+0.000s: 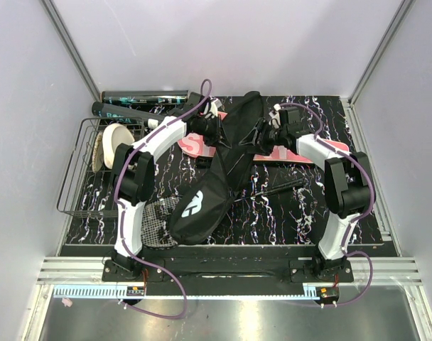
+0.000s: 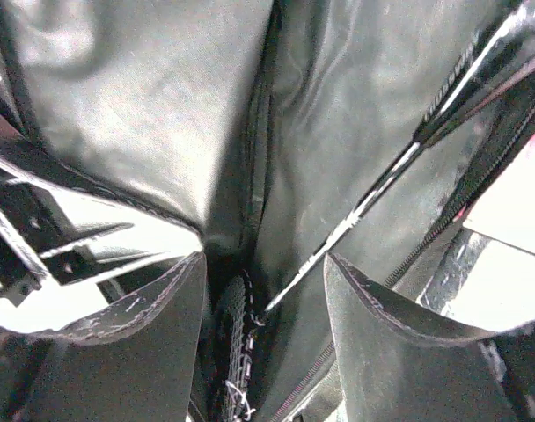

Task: Pack up the badminton gear
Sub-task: Place the racket in the racket bag.

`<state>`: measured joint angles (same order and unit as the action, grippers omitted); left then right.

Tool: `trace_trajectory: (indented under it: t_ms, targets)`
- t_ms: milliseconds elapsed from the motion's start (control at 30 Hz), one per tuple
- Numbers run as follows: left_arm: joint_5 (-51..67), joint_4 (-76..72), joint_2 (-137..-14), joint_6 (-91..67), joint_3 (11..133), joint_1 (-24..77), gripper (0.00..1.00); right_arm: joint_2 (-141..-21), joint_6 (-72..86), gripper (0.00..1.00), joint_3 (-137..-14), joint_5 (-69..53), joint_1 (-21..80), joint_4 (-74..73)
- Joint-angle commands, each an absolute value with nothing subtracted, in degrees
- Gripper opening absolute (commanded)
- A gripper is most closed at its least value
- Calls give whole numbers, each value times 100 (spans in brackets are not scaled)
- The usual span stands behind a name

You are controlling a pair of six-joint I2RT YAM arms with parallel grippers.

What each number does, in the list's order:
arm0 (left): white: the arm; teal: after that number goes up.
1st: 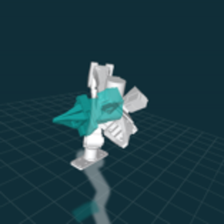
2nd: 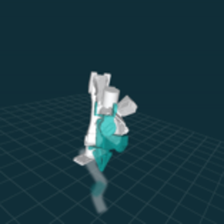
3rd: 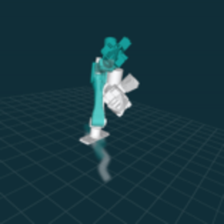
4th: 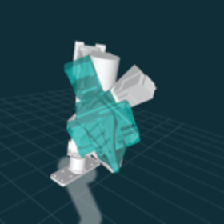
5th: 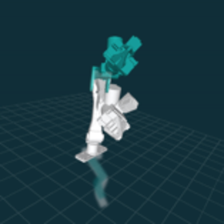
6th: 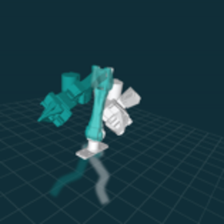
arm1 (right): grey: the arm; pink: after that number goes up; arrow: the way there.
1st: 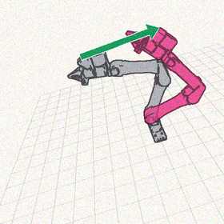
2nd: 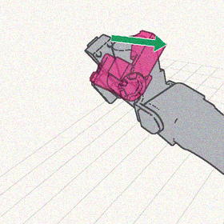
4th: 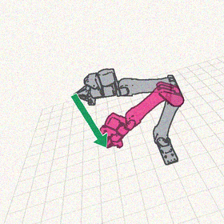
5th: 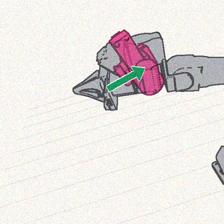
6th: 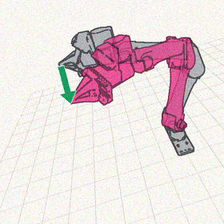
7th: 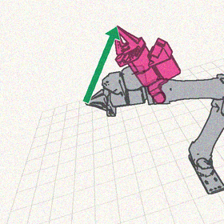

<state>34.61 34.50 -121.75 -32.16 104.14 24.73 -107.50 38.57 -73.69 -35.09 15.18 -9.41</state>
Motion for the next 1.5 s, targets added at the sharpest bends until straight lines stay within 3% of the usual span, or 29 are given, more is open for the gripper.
trace_trajectory:
  t_ms: [0,200,300,833,900,1033,1067,1267,1467]
  targets:
    - [3779,3024,-11804,-3269,10459,2443,0,-10783,4472,62,-7523,-3816,1450,-70]
    - [3718,3023,-11733,-3261,10441,2443,0,-10522,5035,53,-7024,-2763,1389,141]
    - [3665,3023,-11742,-3261,10424,2461,0,-10389,5281,54,-6786,-2365,1327,176]
    - [3454,2909,-11900,-3463,10415,2593,0,-11619,5669,41,-7330,-2461,1301,694]
    - [3463,2874,-11900,-3480,10424,2602,0,-11759,5582,35,-7452,-2417,1301,712]
    - [3393,2883,-11953,-3533,10512,2601,0,-11760,5134,1,-7611,-2539,1345,747]
    - [3410,2874,-11971,-3542,10538,2602,0,-11716,5011,0,-7664,-2575,1362,625]
    - [3463,2909,-12111,-3524,10801,2593,0,-10891,4350,0,-7533,-2452,1679,-106]
    - [3700,2909,-12190,-3498,10907,2619,0,-11240,4105,0,-7953,-2602,1880,-527]
